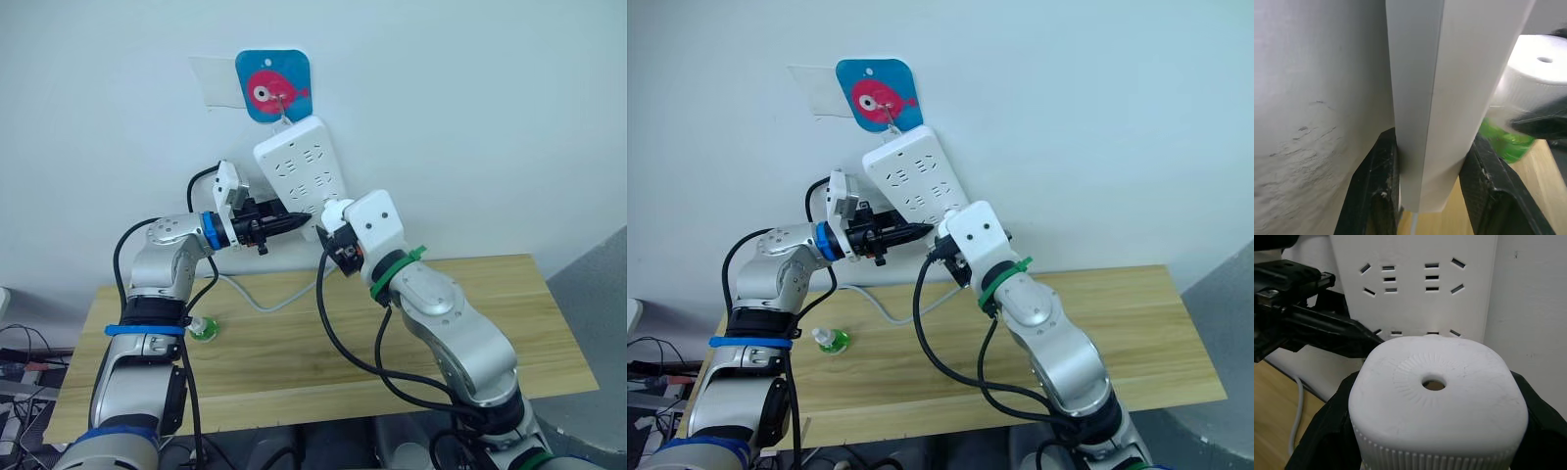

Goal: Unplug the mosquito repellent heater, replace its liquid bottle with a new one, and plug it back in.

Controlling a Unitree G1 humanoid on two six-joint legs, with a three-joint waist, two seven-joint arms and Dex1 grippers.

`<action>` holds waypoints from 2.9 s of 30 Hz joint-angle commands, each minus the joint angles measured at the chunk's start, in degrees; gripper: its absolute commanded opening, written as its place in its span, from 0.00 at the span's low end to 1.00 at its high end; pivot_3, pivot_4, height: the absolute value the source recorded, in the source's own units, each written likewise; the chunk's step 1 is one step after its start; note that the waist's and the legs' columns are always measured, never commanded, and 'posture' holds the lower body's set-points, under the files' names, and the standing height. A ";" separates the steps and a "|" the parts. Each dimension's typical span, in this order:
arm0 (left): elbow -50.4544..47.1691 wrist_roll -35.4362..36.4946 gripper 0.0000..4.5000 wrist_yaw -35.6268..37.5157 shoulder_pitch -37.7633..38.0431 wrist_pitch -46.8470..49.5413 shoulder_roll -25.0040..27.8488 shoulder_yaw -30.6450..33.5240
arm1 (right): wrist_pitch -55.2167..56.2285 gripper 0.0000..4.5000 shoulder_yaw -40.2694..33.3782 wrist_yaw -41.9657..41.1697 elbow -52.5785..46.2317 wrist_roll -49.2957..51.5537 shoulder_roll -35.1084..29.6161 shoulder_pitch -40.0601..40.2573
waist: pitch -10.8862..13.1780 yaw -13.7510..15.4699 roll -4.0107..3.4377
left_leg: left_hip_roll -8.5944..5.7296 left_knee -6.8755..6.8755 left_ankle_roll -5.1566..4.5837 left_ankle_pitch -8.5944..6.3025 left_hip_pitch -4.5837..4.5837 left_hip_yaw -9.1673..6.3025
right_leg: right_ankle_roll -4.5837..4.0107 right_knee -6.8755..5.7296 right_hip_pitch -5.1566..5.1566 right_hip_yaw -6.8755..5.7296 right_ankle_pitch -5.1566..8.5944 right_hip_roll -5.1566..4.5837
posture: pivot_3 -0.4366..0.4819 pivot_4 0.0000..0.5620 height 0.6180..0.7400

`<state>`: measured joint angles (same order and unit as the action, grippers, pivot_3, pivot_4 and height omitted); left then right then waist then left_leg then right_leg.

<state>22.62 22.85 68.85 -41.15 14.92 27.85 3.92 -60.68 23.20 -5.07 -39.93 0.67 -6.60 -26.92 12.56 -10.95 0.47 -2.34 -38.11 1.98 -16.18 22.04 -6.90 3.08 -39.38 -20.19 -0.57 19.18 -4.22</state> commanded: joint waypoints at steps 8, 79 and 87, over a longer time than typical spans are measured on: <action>1.51 -0.60 0.29 -3.25 -1.68 0.07 1.55 1.69 | -2.63 0.67 -8.23 -4.00 -10.34 4.16 -1.21 2.16 | 0.24 -0.09 -0.01 | 0.00 0.01 0.02 0.01 0.01 0.00 | -0.01 -0.04 -0.03 0.00 -0.02 0.01 | 0.06 0.42 1.00; -41.40 16.92 0.99 -12.63 28.91 12.48 2.72 7.69 | 8.23 0.67 -23.58 -15.27 -12.26 36.28 -16.29 6.70 | -1.48 -1.96 -0.02 | 0.15 0.15 0.26 0.20 0.67 0.68 | -0.02 -0.18 -0.97 0.36 -0.03 0.04 | 0.12 0.19 1.00; -42.06 16.74 0.99 -12.44 32.21 8.15 -0.97 5.54 | 9.22 0.67 -23.08 -15.13 -11.05 36.43 -16.92 5.42 | -3.42 -3.03 0.18 | 0.14 0.15 0.25 0.19 0.66 0.78 | -0.02 -0.15 -0.98 0.67 -0.03 0.07 | 0.11 0.18 1.00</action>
<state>-17.50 39.05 55.86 -8.95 24.35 26.21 9.14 -53.09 0.38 -20.08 -49.70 36.61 -23.34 -20.63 9.14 -13.97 0.65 -2.20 -37.96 2.23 -16.00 22.70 -6.12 3.06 -39.53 -21.17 0.10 19.16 -4.15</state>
